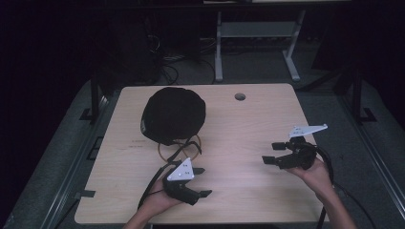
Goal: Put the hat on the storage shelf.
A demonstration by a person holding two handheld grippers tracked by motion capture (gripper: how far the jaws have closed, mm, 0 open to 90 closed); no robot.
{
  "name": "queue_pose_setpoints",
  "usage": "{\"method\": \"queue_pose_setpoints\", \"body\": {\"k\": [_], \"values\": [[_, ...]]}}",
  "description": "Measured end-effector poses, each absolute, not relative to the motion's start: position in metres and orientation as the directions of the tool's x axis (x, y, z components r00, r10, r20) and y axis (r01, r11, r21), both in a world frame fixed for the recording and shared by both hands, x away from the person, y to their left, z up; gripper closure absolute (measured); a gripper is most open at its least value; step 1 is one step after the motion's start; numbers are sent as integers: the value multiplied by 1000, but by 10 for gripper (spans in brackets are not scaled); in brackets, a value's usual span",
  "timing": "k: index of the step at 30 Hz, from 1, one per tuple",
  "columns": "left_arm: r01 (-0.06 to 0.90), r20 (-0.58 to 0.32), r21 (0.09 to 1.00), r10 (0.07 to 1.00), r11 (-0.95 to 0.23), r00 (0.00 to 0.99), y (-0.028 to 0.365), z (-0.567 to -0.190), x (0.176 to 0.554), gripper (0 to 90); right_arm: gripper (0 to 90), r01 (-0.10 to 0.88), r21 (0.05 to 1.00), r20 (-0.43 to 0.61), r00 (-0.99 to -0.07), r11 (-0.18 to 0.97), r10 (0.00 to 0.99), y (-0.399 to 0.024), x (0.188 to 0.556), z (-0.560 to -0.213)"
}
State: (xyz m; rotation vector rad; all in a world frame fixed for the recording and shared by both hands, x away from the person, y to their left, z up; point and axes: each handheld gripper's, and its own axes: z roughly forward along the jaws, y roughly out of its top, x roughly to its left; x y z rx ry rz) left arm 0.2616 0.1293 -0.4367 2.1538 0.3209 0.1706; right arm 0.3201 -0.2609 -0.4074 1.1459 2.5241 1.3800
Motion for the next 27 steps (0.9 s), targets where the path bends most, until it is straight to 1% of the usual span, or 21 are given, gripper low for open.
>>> {"method": "queue_pose_setpoints", "body": {"k": [17,27], "values": [[170,-4,823,294,-543,956,129,-437,262,256,191,605,732,307,-704,314,641,-275,296,-430],[173,-7,822,294,-542,956,129,-438,262,256,191,603,743,310,-693,290,651,-283,281,-438]]}}
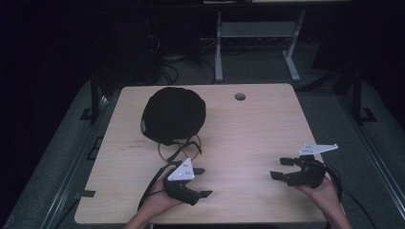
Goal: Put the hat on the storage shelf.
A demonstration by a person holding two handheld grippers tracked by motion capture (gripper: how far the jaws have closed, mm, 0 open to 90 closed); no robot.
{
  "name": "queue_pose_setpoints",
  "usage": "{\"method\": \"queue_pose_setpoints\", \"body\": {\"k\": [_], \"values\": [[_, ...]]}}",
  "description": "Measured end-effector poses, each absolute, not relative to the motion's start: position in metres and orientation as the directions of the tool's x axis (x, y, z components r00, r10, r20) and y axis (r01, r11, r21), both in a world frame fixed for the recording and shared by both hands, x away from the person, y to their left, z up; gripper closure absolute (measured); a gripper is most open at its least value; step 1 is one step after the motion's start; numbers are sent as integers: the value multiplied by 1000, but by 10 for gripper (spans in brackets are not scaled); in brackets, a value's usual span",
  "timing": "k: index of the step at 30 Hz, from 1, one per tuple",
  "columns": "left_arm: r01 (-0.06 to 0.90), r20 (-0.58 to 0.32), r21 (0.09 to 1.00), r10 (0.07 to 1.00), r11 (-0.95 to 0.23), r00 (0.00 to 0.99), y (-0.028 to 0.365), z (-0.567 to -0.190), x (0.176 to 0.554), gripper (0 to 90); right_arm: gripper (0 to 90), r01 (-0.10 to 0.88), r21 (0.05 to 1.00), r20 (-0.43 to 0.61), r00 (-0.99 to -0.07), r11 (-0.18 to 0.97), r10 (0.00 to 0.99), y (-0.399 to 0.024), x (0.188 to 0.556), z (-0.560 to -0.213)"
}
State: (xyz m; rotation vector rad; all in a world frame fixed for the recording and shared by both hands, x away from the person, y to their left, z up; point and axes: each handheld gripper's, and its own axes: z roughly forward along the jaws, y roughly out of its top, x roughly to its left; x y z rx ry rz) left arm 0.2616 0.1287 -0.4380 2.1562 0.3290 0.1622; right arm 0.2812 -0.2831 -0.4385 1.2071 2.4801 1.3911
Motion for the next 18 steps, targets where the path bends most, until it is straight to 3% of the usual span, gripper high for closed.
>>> {"method": "queue_pose_setpoints", "body": {"k": [18], "values": [[200,-44,826,294,-528,955,125,-439,259,238,179,589,771,308,-679,244,667,-293,243,-455]]}}
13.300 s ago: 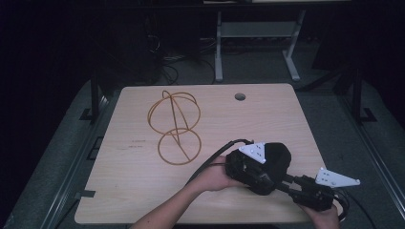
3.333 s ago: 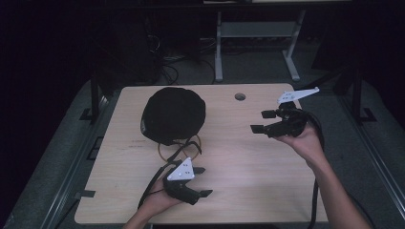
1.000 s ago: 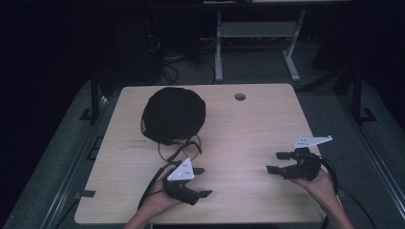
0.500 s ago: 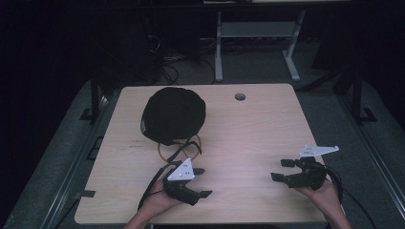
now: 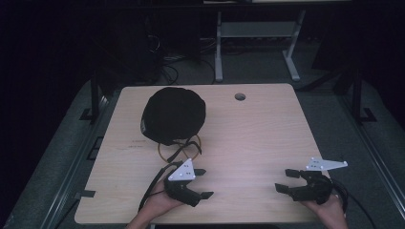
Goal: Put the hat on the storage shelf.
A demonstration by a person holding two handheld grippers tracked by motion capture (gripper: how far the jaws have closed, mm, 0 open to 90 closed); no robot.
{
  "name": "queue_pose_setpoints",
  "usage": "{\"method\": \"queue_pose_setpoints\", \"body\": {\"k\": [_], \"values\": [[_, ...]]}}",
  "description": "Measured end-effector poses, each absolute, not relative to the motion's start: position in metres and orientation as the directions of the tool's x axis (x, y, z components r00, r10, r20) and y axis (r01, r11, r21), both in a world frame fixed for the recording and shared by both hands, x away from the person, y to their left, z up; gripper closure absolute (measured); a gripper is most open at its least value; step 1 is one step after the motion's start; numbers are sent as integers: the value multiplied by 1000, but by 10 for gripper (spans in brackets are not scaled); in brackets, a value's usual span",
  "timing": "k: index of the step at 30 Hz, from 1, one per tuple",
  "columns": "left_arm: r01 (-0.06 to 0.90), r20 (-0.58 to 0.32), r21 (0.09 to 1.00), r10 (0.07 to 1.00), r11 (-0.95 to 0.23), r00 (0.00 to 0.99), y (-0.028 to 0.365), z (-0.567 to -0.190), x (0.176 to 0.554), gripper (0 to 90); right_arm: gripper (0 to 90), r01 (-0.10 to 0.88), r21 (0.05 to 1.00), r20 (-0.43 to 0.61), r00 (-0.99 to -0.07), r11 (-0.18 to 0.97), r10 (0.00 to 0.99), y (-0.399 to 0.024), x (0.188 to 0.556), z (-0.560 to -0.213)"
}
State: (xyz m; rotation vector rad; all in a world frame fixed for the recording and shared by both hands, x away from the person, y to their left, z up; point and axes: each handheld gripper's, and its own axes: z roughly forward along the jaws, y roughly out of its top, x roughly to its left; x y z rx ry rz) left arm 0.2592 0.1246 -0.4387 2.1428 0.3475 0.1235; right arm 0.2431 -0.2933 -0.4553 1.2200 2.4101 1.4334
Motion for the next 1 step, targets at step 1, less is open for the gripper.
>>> {"method": "queue_pose_setpoints", "body": {"k": [1], "values": [[197,-41,823,290,-533,956,124,-439,260,238,179,584,779,313,-676,226,668,-294,241,-458]]}}
